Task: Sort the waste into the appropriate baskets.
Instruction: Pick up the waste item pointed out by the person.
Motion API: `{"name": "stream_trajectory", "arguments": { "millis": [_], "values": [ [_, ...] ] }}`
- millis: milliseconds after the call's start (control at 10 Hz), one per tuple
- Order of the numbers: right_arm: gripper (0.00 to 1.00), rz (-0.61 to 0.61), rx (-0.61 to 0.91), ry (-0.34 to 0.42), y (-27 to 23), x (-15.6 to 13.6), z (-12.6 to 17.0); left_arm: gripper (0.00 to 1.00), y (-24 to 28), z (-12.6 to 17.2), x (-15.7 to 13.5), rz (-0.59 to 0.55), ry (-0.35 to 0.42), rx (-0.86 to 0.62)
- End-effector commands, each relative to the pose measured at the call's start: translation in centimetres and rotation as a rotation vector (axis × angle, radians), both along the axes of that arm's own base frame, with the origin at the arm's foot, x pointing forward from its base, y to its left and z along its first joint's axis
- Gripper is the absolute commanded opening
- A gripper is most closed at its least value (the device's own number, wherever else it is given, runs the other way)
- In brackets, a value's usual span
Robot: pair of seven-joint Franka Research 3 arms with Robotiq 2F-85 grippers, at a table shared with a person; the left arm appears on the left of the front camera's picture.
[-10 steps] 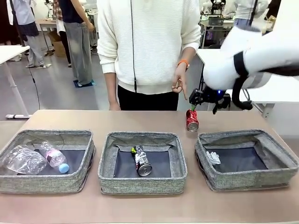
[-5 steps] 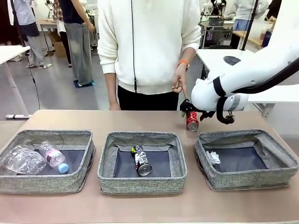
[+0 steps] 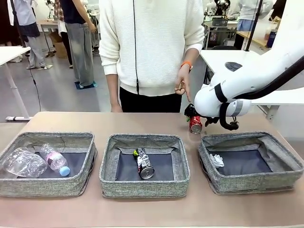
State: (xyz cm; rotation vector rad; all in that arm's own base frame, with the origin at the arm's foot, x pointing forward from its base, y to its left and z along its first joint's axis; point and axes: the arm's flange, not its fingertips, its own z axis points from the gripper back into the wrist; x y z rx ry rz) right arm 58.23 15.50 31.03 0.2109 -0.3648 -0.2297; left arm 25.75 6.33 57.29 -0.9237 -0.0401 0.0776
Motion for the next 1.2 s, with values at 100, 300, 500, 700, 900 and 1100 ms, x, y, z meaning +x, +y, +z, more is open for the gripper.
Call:
{"name": "stream_trajectory", "arguments": {
  "millis": [100,300,500,700,900,1100],
  "values": [
    [0.41,-0.03,-0.011,0.011,1.22,0.27,0.44,1.0,0.22,-0.15,-0.29,-0.016,-0.013,-0.007],
    [0.0,-0.03,-0.02,0.018,1.21,0.23,0.42,1.0,0.22,-0.15,-0.29,-0.016,-0.013,-0.007],
    [0.0,-0.022,-0.028,0.025,1.33,0.17,0.41,1.0,0.22,-0.15,-0.29,-0.016,-0.013,-0.007],
    [0.0,-0.015,-0.045,0.039,1.32,0.11,0.17,1.0,0.22,-0.15,-0.29,-0.016,-0.013,-0.007],
    [0.0,-0.013,-0.038,0.045,1.32,0.02,0.16,1.0,0.22,-0.15,-0.29,-0.016,-0.013,-0.007],
    [0.0,-0.024,0.004,0.056,0.81,-0.09,0.31,1.0,0.22,-0.15,-0.29,-0.016,-0.013,-0.007]
  ]
}}
